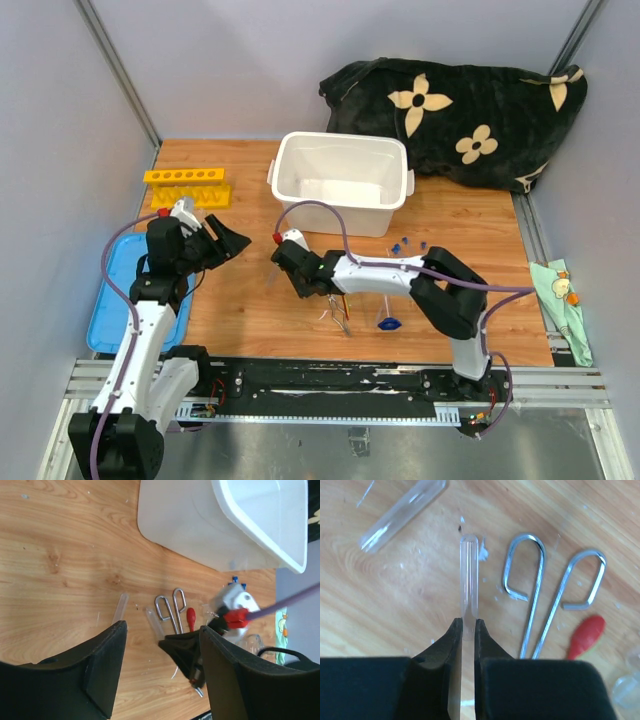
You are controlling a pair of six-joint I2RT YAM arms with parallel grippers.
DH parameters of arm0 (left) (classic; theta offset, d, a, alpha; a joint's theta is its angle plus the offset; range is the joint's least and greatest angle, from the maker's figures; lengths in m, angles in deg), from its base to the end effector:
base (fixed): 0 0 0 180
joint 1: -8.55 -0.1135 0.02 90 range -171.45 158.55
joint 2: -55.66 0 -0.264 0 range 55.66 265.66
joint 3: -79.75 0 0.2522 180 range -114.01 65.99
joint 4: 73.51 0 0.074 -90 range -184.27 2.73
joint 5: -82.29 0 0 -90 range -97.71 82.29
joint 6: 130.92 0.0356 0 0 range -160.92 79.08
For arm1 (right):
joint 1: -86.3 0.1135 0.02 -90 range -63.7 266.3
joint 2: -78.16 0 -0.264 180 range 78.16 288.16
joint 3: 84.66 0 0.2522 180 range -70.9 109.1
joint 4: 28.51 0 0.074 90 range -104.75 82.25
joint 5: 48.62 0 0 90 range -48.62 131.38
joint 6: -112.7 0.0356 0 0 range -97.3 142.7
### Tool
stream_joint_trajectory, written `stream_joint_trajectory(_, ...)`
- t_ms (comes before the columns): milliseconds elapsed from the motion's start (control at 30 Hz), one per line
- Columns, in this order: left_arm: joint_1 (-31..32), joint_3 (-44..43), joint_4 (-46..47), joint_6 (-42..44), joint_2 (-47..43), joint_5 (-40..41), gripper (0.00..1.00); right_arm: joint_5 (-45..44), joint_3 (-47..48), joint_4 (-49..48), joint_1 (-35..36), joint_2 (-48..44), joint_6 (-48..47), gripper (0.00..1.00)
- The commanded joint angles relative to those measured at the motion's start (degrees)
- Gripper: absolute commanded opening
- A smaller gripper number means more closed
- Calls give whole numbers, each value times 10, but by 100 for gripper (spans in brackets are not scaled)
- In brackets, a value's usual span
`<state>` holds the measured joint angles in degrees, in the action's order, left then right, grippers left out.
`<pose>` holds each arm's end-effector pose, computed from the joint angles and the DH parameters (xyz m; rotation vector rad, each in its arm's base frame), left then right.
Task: Organize the chemistry lab equipment
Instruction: Pick up the test tube at the center of the board.
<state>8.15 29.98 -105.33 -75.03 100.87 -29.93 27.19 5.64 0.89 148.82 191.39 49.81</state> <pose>0.1806 -0.0122 0.2719 -0.3791 2.0601 -0.7586 0.2028 0.3710 0.1719 -0.6542 2.3957 0.3774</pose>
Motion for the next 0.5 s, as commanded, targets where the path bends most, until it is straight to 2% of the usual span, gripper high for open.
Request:
stream_joint_trajectory(0, 4, 6, 24, -2, 12, -42, 65, -44, -46, 10, 19, -94, -2, 0)
stream_joint_trajectory(100, 5, 10, 38, -13, 22, -66, 68, -61, -77, 2, 35, -145, -20, 1)
stream_joint_trajectory(267, 15, 23, 72, -39, 44, -104, 66, -80, -106, -35, 65, -214, -50, 1)
stream_joint_trajectory(367, 29, 31, 94, -55, 53, -116, 57, -82, -114, -57, 71, -230, -54, 1)
stream_joint_trajectory(467, 42, 35, 112, -72, 59, -132, 54, -86, -118, -77, 73, -237, -58, 1)
